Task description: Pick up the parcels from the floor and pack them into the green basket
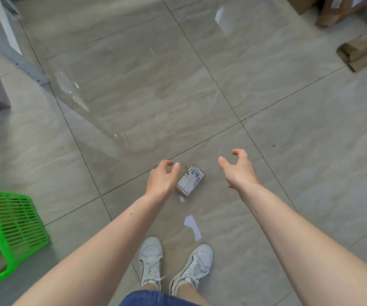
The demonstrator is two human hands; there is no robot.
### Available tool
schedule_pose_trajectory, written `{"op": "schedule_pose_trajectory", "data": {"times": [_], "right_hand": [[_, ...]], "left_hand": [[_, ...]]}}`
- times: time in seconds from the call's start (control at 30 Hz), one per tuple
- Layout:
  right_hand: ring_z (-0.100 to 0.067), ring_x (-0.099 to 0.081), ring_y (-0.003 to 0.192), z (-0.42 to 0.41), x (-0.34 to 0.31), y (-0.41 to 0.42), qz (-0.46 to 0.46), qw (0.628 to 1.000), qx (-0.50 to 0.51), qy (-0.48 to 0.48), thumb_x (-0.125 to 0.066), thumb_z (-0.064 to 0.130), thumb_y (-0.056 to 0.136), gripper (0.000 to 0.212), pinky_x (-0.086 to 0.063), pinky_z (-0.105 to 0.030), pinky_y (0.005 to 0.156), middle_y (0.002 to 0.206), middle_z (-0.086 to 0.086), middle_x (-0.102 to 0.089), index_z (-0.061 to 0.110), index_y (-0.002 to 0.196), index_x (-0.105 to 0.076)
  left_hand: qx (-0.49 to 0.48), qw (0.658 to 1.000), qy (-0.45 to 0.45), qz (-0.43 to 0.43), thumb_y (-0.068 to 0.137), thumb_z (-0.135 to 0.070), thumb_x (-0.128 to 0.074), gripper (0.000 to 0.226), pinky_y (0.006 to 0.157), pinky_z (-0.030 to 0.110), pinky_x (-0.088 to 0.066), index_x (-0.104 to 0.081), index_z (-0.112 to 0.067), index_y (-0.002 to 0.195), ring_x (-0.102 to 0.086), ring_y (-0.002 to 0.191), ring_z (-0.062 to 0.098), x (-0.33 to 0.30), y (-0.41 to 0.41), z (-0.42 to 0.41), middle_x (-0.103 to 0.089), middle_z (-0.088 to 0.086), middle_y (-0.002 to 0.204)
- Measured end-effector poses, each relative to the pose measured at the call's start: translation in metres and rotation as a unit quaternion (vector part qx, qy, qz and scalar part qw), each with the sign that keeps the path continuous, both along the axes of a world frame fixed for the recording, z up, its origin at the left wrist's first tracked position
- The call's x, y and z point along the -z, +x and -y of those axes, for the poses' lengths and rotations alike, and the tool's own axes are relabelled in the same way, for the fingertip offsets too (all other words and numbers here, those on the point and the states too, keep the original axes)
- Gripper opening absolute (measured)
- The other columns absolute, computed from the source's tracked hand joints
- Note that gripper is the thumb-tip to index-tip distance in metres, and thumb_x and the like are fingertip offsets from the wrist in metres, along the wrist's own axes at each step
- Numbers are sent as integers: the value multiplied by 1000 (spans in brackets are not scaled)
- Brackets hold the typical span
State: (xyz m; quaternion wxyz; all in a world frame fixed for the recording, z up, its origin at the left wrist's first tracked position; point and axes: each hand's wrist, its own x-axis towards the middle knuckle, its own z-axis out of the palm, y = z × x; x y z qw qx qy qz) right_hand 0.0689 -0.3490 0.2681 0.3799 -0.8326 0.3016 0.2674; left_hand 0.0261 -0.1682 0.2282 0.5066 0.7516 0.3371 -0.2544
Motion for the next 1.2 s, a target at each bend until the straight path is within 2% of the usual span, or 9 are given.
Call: {"op": "schedule_pose_trajectory", "data": {"times": [0.13, 0.3, 0.47, 0.57, 0.67, 0.8, 0.9, 1.03, 1.2], "right_hand": [[-34, -56, 119, -1, 96, 5, -31, 999, -10, 12, -58, 44, 90, 58, -52, -52, 98, 131, -12, -57, 27, 142, -37], [-37, -55, 119, -3, 211, 10, -70, 997, -24, 9, -59, 47, 88, 68, -51, -52, 100, 142, -16, -42, 29, 147, -28], [-35, -54, 121, -5, 294, 18, -109, 992, -67, 8, -54, 43, 94, 64, -53, -51, 97, 146, -15, -44, 27, 150, -28], [-33, -53, 119, -5, 323, 21, -138, 986, -91, 22, -47, 38, 99, 55, -54, -48, 90, 141, -8, -49, 25, 151, -31], [-29, -53, 100, -6, 338, 25, -137, 985, -101, 22, -45, 34, 100, 40, -51, -49, 93, 116, -7, -55, 18, 136, -50], [-24, -53, 97, -6, 332, 30, -93, 992, -83, 11, -53, 29, 96, 32, -51, -43, 98, 107, -4, -57, 16, 125, -58], [-25, -55, 90, -5, 299, 37, -63, 996, -60, 14, -58, 32, 93, 20, -51, -41, 90, 105, -5, -61, 26, 112, -56], [-31, -66, 100, -10, 233, 43, -42, 998, -38, 28, -61, 39, 87, 16, -55, -52, 92, 109, -9, -67, 34, 98, -50], [-27, -66, 89, -39, 128, 44, -17, 996, -63, 63, -61, 39, 90, 16, -53, -49, 89, 98, -6, -69, 34, 89, -45]], "left_hand": [[29, 998, 20, -52, 88, -50, -52, 49, 89, 43, -52, -49, -28, 132, -60, 112, 36, 97, 3, 6, -54, 20, 128], [72, 994, 30, -80, 73, -36, -79, 73, 81, 27, -46, -44, -30, 137, -52, 103, 21, 208, 1, 8, -39, 8, 140], [103, 976, 22, -191, 66, -49, -77, 90, 72, 36, -57, -31, -41, 142, -55, 101, 27, 288, 0, 12, -38, 9, 139], [105, 971, -10, -214, 70, -48, -74, 78, 70, 39, -60, -37, -37, 138, -61, 103, 29, 317, 4, 15, -54, 7, 130], [93, 976, -8, -196, 77, -35, -73, 44, 73, 41, -62, -50, -24, 114, -68, 92, 26, 332, 11, 15, -67, 6, 114], [51, 987, 10, -154, 75, -32, -76, 41, 77, 42, -61, -58, -19, 110, -69, 91, 25, 324, 20, 17, -67, 5, 102], [5, 993, 22, -113, 72, -34, -78, 41, 82, 37, -58, -62, -23, 108, -67, 91, 24, 288, 25, 17, -67, 2, 101], [-28, 997, 47, -49, 74, -32, -76, 34, 73, 26, -49, -67, -25, 107, -64, 85, 18, 212, 26, 11, -67, -3, 94], [-77, 996, 42, -18, 65, -51, -72, 54, 89, 37, -54, -69, -29, 114, -68, 99, 14, 108, 14, -20, -73, -7, 103]]}}
